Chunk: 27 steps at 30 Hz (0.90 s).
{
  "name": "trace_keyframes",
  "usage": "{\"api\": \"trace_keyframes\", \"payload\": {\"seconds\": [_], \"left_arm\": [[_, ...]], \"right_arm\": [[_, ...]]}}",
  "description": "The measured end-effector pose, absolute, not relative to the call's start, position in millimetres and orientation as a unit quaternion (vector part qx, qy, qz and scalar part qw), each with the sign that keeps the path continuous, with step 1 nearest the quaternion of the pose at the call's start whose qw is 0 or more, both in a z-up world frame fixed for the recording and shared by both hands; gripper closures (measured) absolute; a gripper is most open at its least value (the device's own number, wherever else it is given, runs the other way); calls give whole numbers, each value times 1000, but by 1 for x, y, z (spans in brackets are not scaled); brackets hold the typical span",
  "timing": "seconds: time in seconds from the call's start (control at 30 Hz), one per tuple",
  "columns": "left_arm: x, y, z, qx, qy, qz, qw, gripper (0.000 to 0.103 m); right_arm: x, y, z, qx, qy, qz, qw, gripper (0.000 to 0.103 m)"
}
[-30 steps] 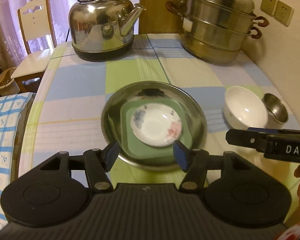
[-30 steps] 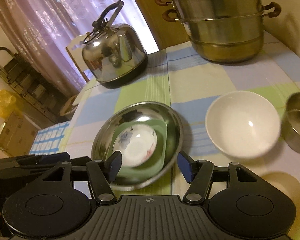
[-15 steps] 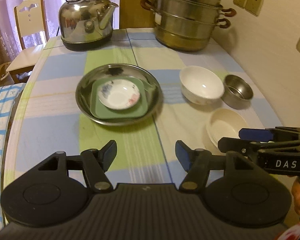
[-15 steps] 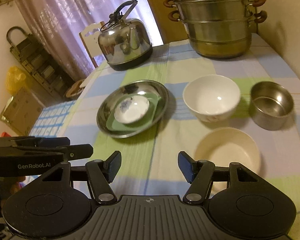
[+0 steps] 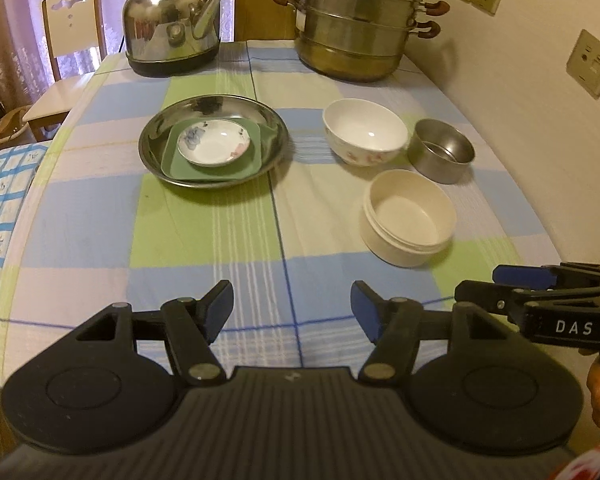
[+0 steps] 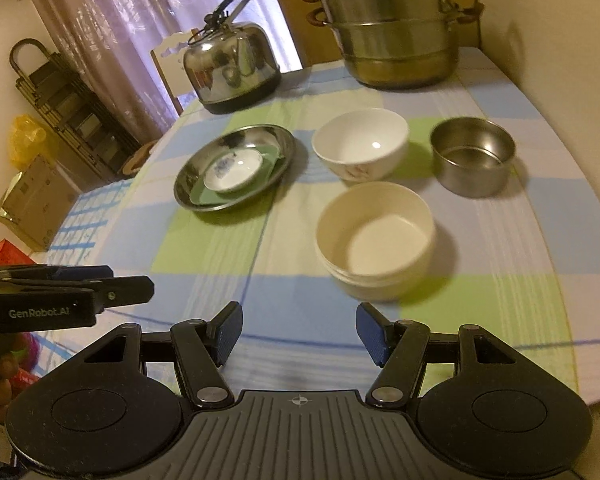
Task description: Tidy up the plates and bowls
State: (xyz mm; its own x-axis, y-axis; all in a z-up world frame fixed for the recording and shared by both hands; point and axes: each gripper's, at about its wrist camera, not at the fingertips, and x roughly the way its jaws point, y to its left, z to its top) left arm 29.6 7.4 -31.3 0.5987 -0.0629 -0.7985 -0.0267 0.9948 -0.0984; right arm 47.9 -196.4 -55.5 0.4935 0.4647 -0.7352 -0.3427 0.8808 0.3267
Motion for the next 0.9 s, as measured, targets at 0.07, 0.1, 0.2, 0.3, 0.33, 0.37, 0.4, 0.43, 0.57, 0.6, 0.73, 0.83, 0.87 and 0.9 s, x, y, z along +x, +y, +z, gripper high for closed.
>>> {"api": "trace_keyframes", "payload": {"seconds": [0.07, 0.1, 0.2, 0.3, 0.33, 0.37, 0.4, 0.43, 0.57, 0.6, 0.73, 0.83, 0.87, 0.9], "left_arm": [[24, 1, -32, -51, 447, -11, 893, 40], [20, -4, -32, -51, 447, -11, 893, 40], [12, -15, -33, -52, 448, -13, 893, 40], [4, -25, -33, -53, 446, -12, 893, 40], [2, -28, -33, -54, 445, -11, 894, 40], [1, -30, -34, -55, 445, -10, 894, 40], [-1, -33, -35, -56, 446, -10, 893, 40], [-3, -36, -35, -56, 447, -10, 893, 40], [-8, -45, -35, -57, 446, -9, 893, 40], [-10, -47, -36, -57, 445, -9, 894, 40], [-13, -56, -35, -55, 444, -7, 894, 40], [-15, -62, -35, -50, 443, -8, 895, 40], [-15, -64, -36, -48, 444, -8, 895, 40], [-15, -67, -36, -46, 444, -9, 895, 40]], "right_arm": [[42, -204, -56, 68, 446, 232, 862, 40], [39, -207, -57, 68, 447, 231, 862, 40], [32, -218, -55, 65, 446, 227, 863, 40], [25, -228, -55, 62, 446, 223, 865, 40], [23, -231, -55, 60, 446, 222, 865, 40], [21, -233, -55, 59, 445, 221, 866, 40], [20, -236, -55, 58, 445, 220, 866, 40], [19, -239, -55, 57, 445, 220, 866, 40], [14, -249, -57, 55, 447, 216, 867, 40], [13, -251, -57, 54, 446, 216, 867, 40], [9, -258, -57, 52, 444, 211, 869, 40], [8, -264, -57, 52, 443, 208, 871, 40], [8, -265, -58, 52, 443, 207, 871, 40], [7, -267, -58, 52, 443, 205, 871, 40]]}}
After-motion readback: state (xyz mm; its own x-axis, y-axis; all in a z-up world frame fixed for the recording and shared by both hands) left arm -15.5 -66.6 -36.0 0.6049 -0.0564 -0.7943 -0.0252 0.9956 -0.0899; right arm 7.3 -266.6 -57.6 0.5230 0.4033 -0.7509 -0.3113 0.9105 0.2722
